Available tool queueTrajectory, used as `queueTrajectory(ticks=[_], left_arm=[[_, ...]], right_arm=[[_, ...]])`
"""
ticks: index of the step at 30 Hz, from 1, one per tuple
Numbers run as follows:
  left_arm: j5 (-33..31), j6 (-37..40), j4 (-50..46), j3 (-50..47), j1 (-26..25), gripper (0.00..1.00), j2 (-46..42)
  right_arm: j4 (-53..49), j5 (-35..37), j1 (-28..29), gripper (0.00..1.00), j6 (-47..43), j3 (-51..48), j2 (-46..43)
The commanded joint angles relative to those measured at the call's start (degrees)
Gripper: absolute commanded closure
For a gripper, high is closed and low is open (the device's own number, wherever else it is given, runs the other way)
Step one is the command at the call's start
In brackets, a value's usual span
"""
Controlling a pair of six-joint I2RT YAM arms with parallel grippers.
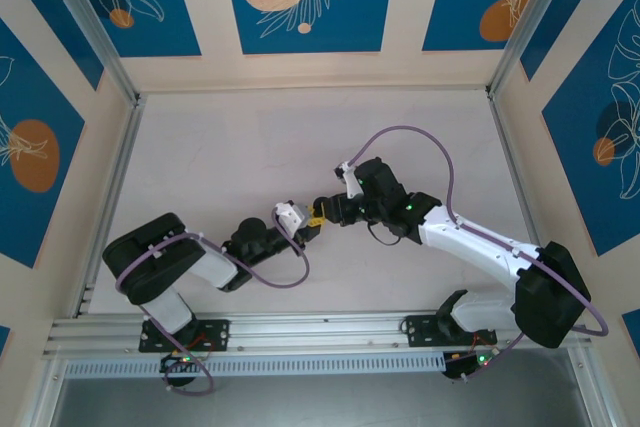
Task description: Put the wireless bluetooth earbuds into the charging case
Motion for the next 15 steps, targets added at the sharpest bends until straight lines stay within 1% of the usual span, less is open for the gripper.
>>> queueTrajectory(ticks=[1,3,8,10,15], left_arm=[[-1.5,0.4,3.4,0.0,0.5,0.86,-1.5],[-1.5,0.4,3.4,-0.1,0.6,0.86,-1.6],[-1.4,0.7,3.1,-0.2,0.6,0.86,-2.0],[-1.3,0.8,3.0,-0.2,0.6,0.86,-1.9],[-1.0,0.9,3.0,-0.2,0.6,0.86,-2.0]], right_arm=[[-0.1,-2.5,0.5,0.68,1.1,-0.6,0.1],[-0.5,-2.6,0.4,0.66,1.1,-0.1,-0.2],[-1.5,-2.4,-0.3,0.54,1.2,0.6,-1.9],[-1.9,-2.6,-0.8,0.51,1.3,0.6,-2.9],[-2.2,-4.3,-2.6,0.49,1.9,0.7,-5.7]])
